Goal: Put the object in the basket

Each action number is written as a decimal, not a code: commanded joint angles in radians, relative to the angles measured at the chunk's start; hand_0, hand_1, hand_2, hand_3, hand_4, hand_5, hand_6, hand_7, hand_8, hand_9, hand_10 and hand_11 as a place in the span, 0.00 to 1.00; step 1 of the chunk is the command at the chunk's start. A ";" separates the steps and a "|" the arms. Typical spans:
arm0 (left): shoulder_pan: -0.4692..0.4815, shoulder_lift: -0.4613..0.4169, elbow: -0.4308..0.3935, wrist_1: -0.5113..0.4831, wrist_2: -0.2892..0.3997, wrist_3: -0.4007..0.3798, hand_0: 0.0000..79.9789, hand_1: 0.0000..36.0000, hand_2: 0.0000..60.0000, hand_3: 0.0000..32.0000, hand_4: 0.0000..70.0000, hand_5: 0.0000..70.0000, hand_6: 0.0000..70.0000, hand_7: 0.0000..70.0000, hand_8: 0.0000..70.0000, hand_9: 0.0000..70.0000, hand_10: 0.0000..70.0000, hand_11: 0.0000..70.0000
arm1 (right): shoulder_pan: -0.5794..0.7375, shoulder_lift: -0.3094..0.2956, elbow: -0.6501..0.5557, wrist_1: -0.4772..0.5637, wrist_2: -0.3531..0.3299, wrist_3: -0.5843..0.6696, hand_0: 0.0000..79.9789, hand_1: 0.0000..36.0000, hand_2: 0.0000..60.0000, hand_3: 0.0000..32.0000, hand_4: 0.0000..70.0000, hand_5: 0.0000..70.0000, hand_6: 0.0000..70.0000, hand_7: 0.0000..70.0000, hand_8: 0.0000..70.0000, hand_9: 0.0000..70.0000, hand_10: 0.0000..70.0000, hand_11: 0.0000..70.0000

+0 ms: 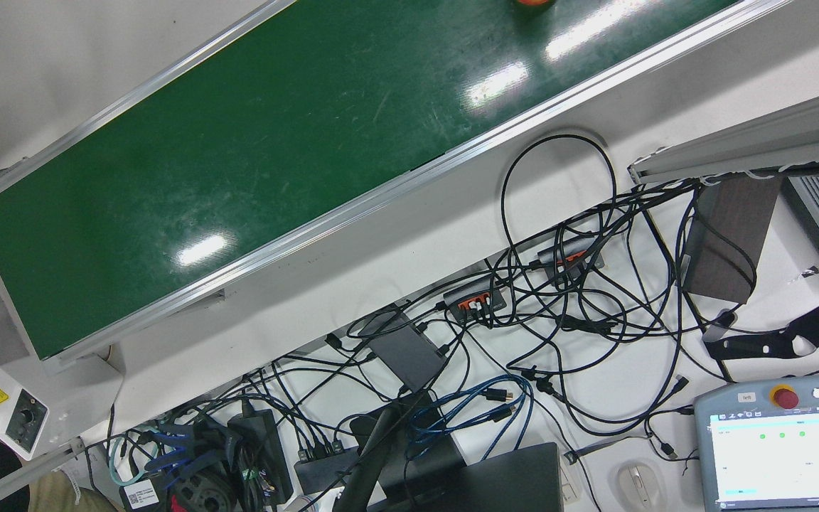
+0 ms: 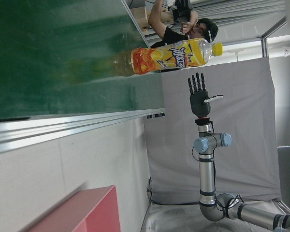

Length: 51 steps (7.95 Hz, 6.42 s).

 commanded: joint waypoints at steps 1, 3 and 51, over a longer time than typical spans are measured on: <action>0.001 -0.001 -0.001 0.000 0.000 0.001 0.69 0.06 0.00 0.01 0.12 0.08 0.00 0.00 0.00 0.00 0.05 0.09 | 0.000 0.001 -0.001 0.000 0.000 0.000 0.00 0.00 0.00 0.00 0.00 0.00 0.00 0.00 0.00 0.00 0.00 0.00; 0.001 -0.002 -0.001 0.000 0.000 -0.001 0.69 0.06 0.00 0.01 0.12 0.07 0.00 0.00 0.00 0.00 0.04 0.08 | 0.000 0.000 -0.001 0.000 0.000 0.000 0.00 0.00 0.00 0.00 0.00 0.00 0.00 0.00 0.00 0.00 0.00 0.00; 0.269 -0.304 -0.100 0.228 -0.123 -0.053 0.69 1.00 1.00 0.00 0.71 1.00 1.00 1.00 1.00 1.00 1.00 1.00 | 0.000 0.000 0.007 0.000 0.000 0.000 0.00 0.00 0.00 0.00 0.00 0.00 0.00 0.00 0.00 0.00 0.00 0.00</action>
